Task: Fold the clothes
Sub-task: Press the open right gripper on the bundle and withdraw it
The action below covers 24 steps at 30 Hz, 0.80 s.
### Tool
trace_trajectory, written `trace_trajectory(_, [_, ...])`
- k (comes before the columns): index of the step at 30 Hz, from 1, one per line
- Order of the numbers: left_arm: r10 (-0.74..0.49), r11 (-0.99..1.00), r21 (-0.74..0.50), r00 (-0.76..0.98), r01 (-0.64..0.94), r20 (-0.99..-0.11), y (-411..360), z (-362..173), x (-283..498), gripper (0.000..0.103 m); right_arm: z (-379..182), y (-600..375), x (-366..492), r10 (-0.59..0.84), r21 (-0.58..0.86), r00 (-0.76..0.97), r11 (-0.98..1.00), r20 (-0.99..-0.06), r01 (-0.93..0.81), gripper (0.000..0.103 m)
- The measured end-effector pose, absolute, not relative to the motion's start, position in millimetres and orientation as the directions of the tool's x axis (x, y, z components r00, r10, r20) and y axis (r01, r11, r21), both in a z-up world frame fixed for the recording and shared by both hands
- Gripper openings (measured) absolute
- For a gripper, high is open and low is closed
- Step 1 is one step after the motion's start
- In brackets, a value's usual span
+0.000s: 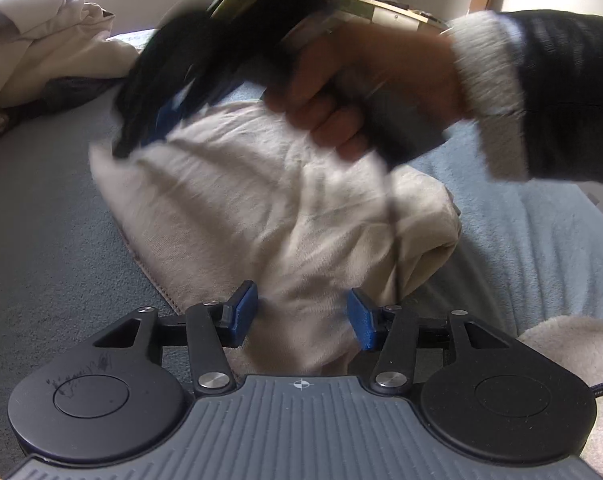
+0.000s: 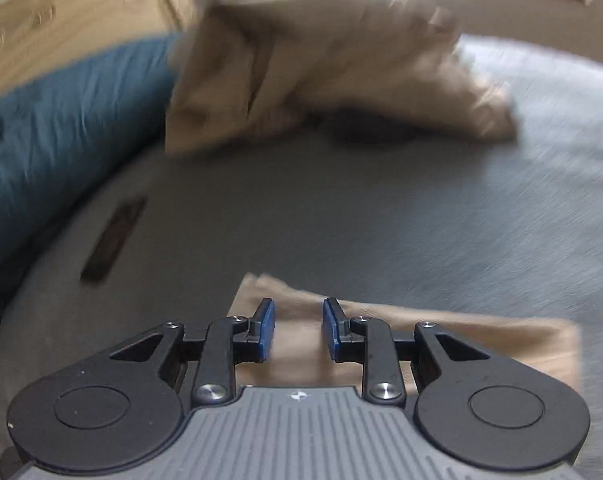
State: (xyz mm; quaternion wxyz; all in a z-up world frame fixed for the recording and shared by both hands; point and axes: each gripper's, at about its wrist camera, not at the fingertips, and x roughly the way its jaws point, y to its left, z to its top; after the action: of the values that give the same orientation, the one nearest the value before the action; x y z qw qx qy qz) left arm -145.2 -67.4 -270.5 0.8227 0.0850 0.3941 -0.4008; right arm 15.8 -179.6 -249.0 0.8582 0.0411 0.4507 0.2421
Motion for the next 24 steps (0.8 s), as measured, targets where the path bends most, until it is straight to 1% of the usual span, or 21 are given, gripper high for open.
trace_trajectory(3, [-0.594,0.664,-0.182,0.364,0.725,-0.717,-67.6,-270.1,-144.5,0.051,-270.7,-162.4,28.5,0.398,0.260,0.464,0.906,-0.791,-0.334,0.029])
trace_trajectory(6, [-0.597,0.662,-0.187,0.359,0.726,-0.718,-68.6,-270.2,-144.9,0.051,-265.5,-162.6,29.5,0.368,0.242,0.488,0.922,-0.792,-0.302,0.029])
trace_trajectory(9, [-0.600,0.660,-0.190,0.357,0.727,-0.716,-70.1,-270.9,-144.2,0.052,-245.4,-187.5,16.0,0.367,0.254,0.554,0.928,-0.747,-0.273,0.029])
trace_trajectory(11, [-0.604,0.658,-0.197,0.354,0.727,-0.714,-70.1,-271.6,-143.9,0.052,-229.8,-217.4,5.3,0.375,0.290,0.600,0.927,-0.707,-0.237,0.029])
trace_trajectory(14, [-0.610,0.659,-0.216,0.344,0.720,-0.714,-68.9,-272.6,-142.3,0.054,-215.1,-261.4,-12.0,0.323,0.298,0.656,0.942,-0.682,-0.154,0.030])
trace_trajectory(17, [-0.608,0.660,-0.223,0.335,0.717,-0.720,-68.3,-272.6,-140.6,0.054,-226.2,-295.2,-20.0,0.253,0.319,0.651,0.948,-0.715,-0.018,0.030])
trace_trajectory(18, [-0.606,0.660,-0.221,0.335,0.718,-0.721,-67.7,-272.4,-142.0,0.054,-236.8,-303.0,-18.2,0.242,0.327,0.621,0.945,-0.745,0.024,0.030])
trace_trajectory(19, [-0.605,0.660,-0.219,0.336,0.718,-0.722,-66.4,-272.2,-144.0,0.054,-251.8,-306.5,-14.2,0.233,0.321,0.577,0.945,-0.783,0.055,0.027])
trace_trajectory(21, [-0.596,0.667,-0.215,0.338,0.713,-0.729,-66.4,-272.0,-144.8,0.054,-268.4,-306.2,-13.8,0.231,0.326,0.578,0.943,-0.782,0.064,0.026])
trace_trajectory(24, [-0.588,0.680,-0.231,0.328,0.696,-0.740,-70.8,-270.4,-140.9,0.056,-268.8,-298.4,-17.9,0.207,0.300,0.603,0.952,-0.770,0.057,0.027])
